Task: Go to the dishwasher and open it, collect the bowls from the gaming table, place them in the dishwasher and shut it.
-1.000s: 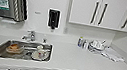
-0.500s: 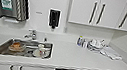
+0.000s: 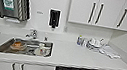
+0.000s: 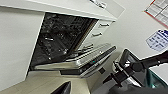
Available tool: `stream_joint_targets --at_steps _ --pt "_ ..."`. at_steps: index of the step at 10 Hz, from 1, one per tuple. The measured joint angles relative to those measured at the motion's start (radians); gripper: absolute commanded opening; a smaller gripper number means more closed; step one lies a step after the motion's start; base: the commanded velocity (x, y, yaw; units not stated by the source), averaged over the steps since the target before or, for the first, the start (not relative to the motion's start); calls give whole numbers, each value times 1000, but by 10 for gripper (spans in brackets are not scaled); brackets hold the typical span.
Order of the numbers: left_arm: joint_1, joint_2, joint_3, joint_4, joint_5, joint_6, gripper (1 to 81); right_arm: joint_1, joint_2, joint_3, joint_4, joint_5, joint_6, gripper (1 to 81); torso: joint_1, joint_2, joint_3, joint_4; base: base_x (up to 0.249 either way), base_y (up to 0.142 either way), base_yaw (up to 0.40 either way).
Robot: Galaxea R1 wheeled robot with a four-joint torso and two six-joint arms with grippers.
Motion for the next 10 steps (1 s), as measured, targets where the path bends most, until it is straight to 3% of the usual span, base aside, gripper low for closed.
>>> stream_joint_targets --at_steps 2,4,6,8,9,10 --pt "3 5 -12 0 -4 0 811 2 -1 -1 -1 1 -6 811 0 0 0 0 0 0 0" --pt "26 18 -51 0 -4 0 811 -5 -2 -13 -4 5 -70 811 0 0 0 0 0 0 0" --pt "69 30 -114 0 -4 0 811 -28 -11 -18 -5 26 -213 811 0 0 0 0 0 0 0" --pt "115 39 -146 0 -4 1 811 -72 -29 -26 -6 67 -396 811 0 0 0 0 0 0 0" --pt "130 44 -165 0 -7 2 811 -86 -32 -27 -7 71 -415 811 0 0 0 0 0 0 0" --pt "167 57 -211 0 -13 1 811 -137 -39 -35 -6 119 -526 811 0 0 0 0 0 0 0"
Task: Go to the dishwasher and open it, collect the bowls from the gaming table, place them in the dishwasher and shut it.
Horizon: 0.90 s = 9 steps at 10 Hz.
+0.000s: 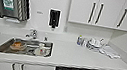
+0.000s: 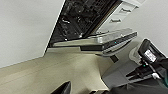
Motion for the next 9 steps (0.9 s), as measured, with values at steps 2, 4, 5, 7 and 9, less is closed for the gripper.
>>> stream_joint_targets --at_steps 2,4,5,7,9 --pt "76 63 -116 0 1 2 811 -69 4 -36 0 64 -92 811 0 0 0 0 0 0 0" --pt "135 153 -254 0 -11 2 811 -107 37 -92 -1 132 -161 811 0 0 0 0 0 0 0" --pt "173 216 -323 0 -17 3 811 -121 59 -119 -2 171 -195 811 0 0 0 0 0 0 0" --pt "249 320 -440 0 -21 3 811 -166 92 -165 -5 219 -236 811 0 0 0 0 0 0 0" --pt "316 401 -546 0 -48 6 811 -194 134 -227 -30 249 -255 811 0 0 0 0 0 0 0"
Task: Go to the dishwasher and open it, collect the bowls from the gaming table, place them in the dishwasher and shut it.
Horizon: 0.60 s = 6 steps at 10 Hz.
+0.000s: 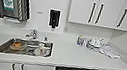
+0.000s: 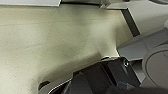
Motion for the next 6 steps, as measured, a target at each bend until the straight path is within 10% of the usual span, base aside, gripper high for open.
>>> stream_joint_targets --at_steps 6 --pt "112 237 -330 0 -51 3 811 -68 175 -241 -79 73 -9 811 0 0 1 0 0 0 0"
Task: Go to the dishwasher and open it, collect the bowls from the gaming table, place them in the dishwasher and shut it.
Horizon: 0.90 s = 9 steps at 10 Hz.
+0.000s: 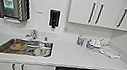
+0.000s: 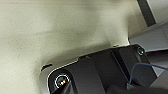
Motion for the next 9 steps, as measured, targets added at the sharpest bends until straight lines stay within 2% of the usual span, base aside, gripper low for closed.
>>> stream_joint_targets --at_steps 3,6,9 --pt "27 119 -165 -1 -8 -1 811 -26 93 -109 -14 21 -1 811 0 0 0 0 0 0 0" --pt "48 217 -292 -4 -6 -8 811 -42 137 -151 -18 20 0 811 0 -1 1 0 0 0 0" --pt "53 296 -393 -40 -4 -11 811 -45 167 -210 -20 16 0 811 0 -1 1 0 0 0 0"
